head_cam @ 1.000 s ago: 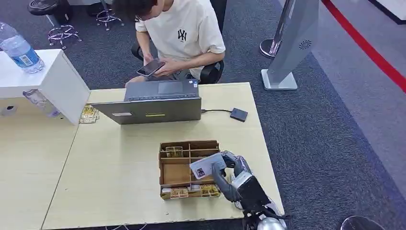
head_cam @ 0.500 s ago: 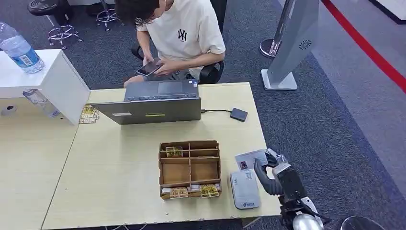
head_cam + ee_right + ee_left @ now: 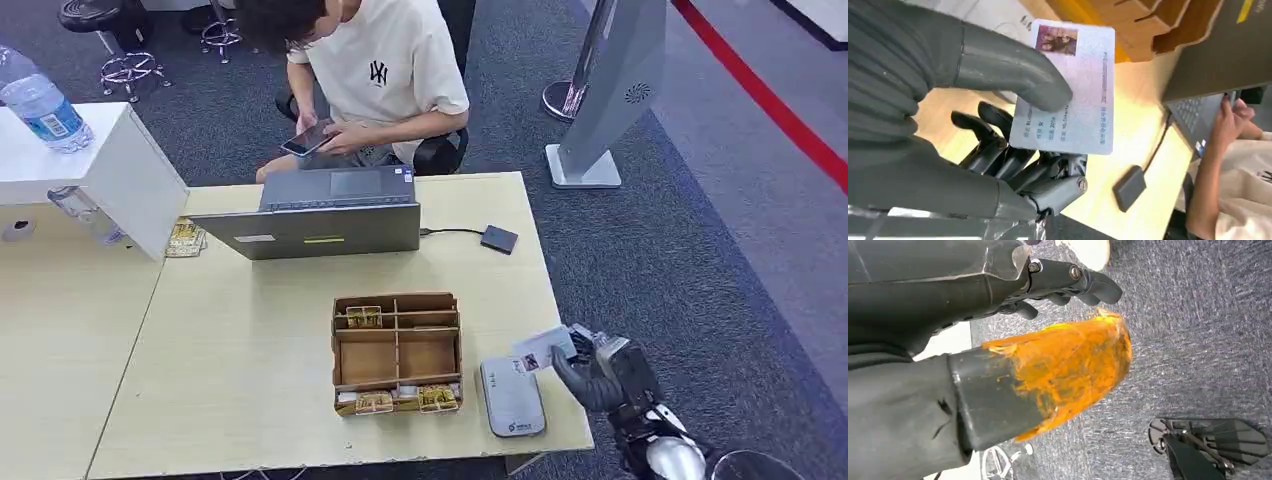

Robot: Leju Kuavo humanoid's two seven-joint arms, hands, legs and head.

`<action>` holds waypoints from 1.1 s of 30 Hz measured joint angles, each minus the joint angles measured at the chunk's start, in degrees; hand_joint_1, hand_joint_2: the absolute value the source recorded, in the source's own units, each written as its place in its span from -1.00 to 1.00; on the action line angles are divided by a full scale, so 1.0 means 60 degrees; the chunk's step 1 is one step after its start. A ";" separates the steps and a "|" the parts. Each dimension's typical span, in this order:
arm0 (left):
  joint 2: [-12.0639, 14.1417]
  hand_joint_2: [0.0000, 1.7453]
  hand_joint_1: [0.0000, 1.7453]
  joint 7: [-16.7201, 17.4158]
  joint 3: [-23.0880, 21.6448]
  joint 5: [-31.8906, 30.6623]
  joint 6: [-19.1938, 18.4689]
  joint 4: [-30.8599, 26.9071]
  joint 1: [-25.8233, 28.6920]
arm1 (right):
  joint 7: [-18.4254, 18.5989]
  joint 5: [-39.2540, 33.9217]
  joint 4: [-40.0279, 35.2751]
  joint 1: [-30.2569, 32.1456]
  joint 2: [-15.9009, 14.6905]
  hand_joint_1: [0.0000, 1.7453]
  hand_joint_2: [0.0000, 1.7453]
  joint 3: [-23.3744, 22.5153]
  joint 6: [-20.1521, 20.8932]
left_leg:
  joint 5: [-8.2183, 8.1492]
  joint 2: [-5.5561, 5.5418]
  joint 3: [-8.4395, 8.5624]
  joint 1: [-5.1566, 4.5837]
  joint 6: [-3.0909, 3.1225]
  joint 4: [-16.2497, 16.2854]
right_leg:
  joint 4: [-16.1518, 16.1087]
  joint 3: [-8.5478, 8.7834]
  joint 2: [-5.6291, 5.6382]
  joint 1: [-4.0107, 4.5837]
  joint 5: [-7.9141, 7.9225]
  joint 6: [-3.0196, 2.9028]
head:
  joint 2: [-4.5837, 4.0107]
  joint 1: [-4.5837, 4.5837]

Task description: Pass the card to the sensor for recognition and then transmit it.

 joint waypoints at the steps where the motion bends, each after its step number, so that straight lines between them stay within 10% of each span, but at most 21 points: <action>1: 0.0004 -1.00 -1.00 0.0000 0.0004 -0.0004 -0.0004 0.0000 0.0000 | -0.0025 0.0040 0.0098 -0.0003 -0.0076 1.00 1.00 -0.0007 0.0138 | 0.0000 0.0000 -0.0001 0.0000 0.0000 0.0001 | 0.0000 0.0000 0.0000 0.0000 0.0000 0.0000 | 0.0000 0.0004; 33: 0.0033 -1.00 -1.00 0.0015 0.0270 0.0026 0.0000 0.0000 -0.0002 | 0.0208 0.2773 -0.0157 -0.0038 -0.0437 1.00 1.00 0.1541 -0.0522 | 0.0000 0.0001 0.0001 0.0002 0.0000 0.0000 | 0.0002 0.0000 0.0001 0.0002 0.0000 0.0000 | 0.0000 0.0000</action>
